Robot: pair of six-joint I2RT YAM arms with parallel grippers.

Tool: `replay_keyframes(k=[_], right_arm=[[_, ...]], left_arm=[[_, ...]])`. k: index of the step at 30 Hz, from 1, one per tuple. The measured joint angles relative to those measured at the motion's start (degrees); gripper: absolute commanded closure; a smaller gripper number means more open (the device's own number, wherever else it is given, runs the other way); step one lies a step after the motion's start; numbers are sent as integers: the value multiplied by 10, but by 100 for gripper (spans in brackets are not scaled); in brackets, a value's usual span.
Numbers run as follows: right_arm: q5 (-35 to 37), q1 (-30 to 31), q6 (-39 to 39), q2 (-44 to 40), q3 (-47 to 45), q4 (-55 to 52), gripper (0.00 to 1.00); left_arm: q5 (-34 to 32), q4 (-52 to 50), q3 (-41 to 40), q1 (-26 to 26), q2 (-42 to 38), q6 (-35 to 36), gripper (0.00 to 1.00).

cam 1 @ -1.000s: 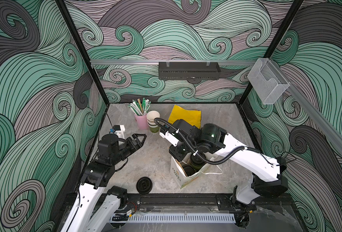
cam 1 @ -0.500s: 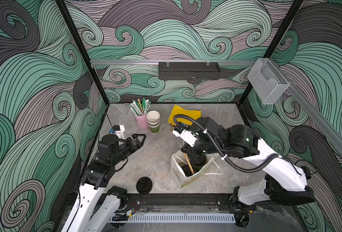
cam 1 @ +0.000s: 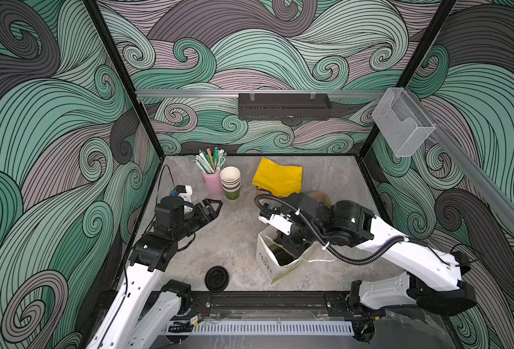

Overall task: Pack a coffee takeout order
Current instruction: Place the straw in the takeout bag, then pick up the napkin from the napkin box.

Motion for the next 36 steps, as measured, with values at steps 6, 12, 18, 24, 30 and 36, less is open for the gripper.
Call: replay_keyframes(k=[6, 12, 18, 24, 30, 36], right_arm=[[-37, -21, 6, -23, 57, 23, 49], [-35, -186, 59, -77, 110, 47, 42], [-40, -367, 150, -71, 67, 51, 41], [-103, -507, 256, 10, -34, 113, 42], [-169, -548, 320, 72, -86, 182, 44], [-207, -586, 314, 80, -49, 187, 44]], left_arm=[[-15, -18, 47, -27, 33, 23, 23], [-97, -12, 105, -161, 110, 37, 23], [-197, 26, 111, -256, 213, 8, 23], [-261, 77, 92, -264, 242, -35, 23], [-273, 122, 122, -264, 326, -65, 25], [-268, 131, 242, -264, 517, -108, 28]])
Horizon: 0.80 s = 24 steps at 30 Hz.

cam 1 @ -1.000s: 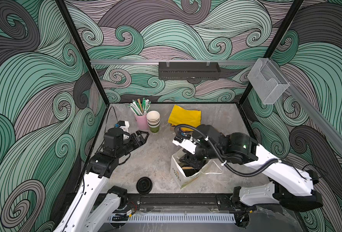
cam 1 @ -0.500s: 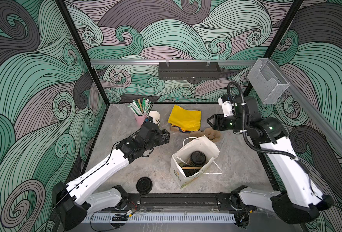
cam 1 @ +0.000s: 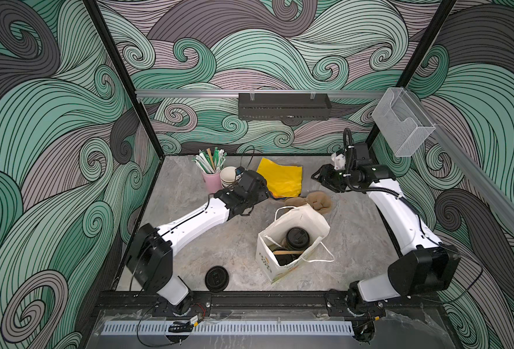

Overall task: Pack a coffee takeout order
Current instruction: Pick up the napkin from the napkin box.

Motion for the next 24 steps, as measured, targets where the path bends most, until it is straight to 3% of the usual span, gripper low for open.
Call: replay_keyframes(k=[10, 24], right_arm=[[-7, -23, -46, -53, 27, -52, 43], [-5, -23, -78, -94, 29, -121, 42]], left_arm=[[-28, -9, 112, 5, 169, -62, 25], [-152, -19, 228, 32, 281, -47, 21]])
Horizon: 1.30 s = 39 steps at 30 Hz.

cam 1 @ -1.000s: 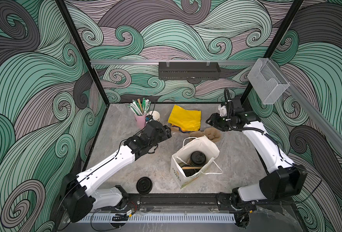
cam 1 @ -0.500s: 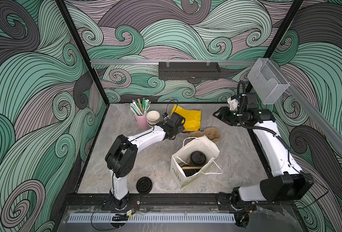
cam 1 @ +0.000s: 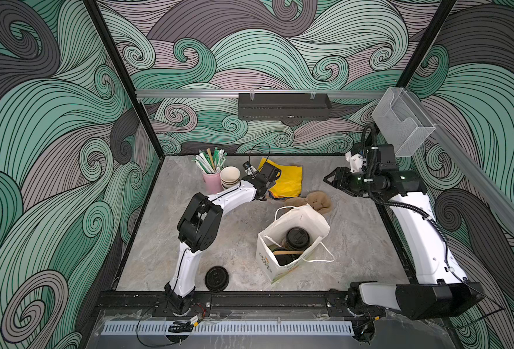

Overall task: Pack a coffee takeout order
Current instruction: Pick up the napkin from the napkin box.

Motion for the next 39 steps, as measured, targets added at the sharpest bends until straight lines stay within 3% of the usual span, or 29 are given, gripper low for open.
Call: replay_keyframes(k=[11, 18, 29, 33, 36, 39], right_arm=[[7, 0, -1, 0, 17, -26, 42], [7, 0, 2, 0, 17, -29, 42], [7, -2, 3, -8, 16, -30, 42], [7, -2, 3, -16, 9, -31, 42], [7, -2, 4, -20, 8, -31, 42], [7, -2, 4, -23, 8, -31, 42]], left_arm=[[-37, -46, 90, 20, 66, 8, 21], [-12, -50, 103, 36, 91, 6, 29], [25, -46, 112, 41, 98, 5, 68], [29, -42, 112, 41, 98, 6, 89], [30, -40, 112, 41, 98, 10, 99], [31, -37, 112, 41, 98, 14, 100]])
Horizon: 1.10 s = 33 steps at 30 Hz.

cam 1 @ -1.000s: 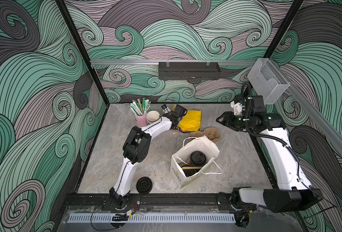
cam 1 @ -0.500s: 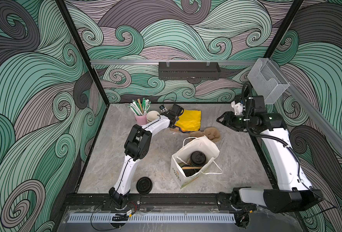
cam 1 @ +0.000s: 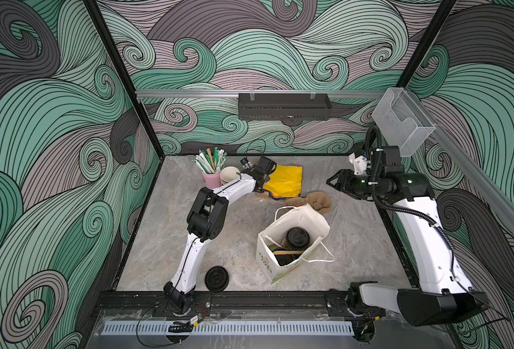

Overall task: Pack a coffee takeout order
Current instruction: Pick up the napkin from the napkin box.

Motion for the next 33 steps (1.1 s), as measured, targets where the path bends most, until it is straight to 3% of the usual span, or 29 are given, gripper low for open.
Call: replay_keyframes(k=[8, 16, 24, 27, 33], right_arm=[[0, -2, 1, -8, 0, 0, 42], [11, -7, -9, -28, 2, 0, 42], [14, -3, -92, -24, 26, 7, 43], [11, 15, -130, -7, 52, 19, 43], [-4, 108, -176, 41, 75, 84, 40]], left_arm=[[12, 38, -6, 0, -14, 34, 100], [62, 127, -15, 1, -90, 100, 100], [136, 144, 37, 6, -121, 132, 100], [165, 136, 86, 7, -121, 137, 100], [198, 118, 160, 7, -133, 123, 100]])
